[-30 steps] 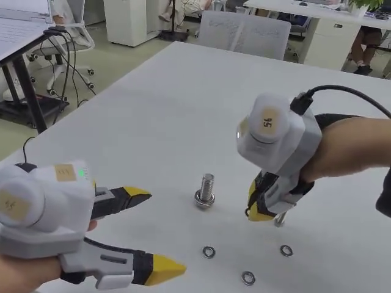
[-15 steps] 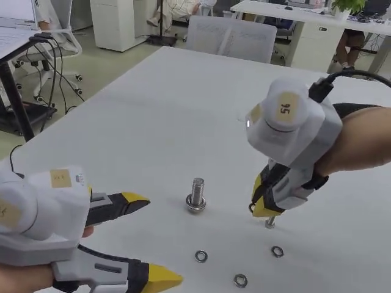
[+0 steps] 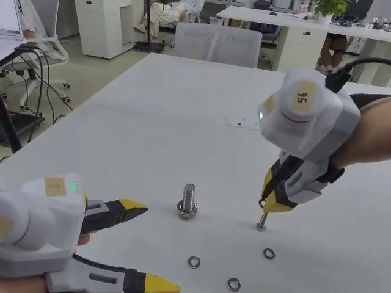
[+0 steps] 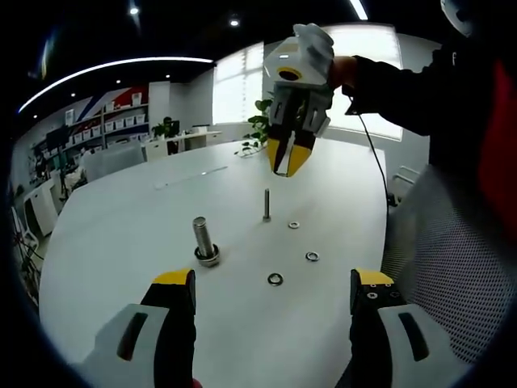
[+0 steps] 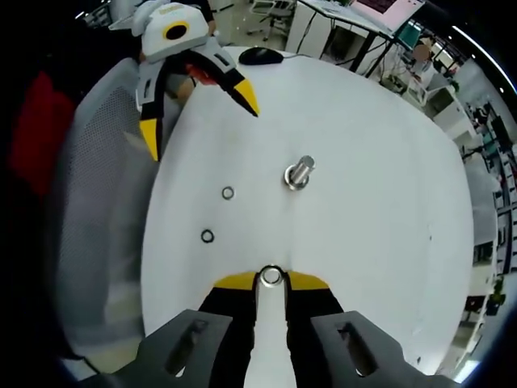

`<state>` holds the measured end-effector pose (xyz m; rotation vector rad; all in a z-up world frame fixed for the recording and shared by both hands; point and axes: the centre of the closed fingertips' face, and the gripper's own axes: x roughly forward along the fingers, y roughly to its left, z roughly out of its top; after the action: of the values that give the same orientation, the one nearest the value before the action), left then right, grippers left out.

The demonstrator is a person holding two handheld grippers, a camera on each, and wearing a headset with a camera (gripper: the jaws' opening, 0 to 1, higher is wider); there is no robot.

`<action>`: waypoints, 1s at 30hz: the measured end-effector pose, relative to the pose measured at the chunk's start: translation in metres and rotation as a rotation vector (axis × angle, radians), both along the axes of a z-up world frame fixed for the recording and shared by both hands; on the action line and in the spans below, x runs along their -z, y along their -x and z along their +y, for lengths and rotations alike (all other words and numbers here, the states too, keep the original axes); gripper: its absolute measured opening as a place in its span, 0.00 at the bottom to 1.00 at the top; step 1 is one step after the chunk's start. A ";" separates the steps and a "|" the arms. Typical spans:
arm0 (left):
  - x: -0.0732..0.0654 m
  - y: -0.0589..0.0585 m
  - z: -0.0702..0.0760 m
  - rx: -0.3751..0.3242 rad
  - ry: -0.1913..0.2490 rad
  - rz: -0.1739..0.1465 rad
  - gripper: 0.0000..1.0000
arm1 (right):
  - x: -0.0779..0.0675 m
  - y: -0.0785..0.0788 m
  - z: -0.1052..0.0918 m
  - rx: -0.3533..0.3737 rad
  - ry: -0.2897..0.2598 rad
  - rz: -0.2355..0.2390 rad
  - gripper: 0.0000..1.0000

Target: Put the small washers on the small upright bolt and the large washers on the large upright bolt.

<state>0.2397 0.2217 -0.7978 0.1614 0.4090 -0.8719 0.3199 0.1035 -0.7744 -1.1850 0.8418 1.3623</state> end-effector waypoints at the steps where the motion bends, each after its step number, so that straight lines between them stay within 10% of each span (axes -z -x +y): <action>1: 0.000 0.000 -0.001 0.006 -0.003 0.002 0.78 | -0.001 -0.002 -0.003 0.006 0.002 -0.007 0.14; 30: -0.001 0.001 -0.021 0.100 0.001 0.007 0.78 | 0.006 -0.023 -0.021 0.066 0.004 0.003 0.14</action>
<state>0.2391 0.2010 -0.7969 0.1790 0.4095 -0.9711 0.3431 0.0821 -0.7802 -1.1488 0.8791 1.3099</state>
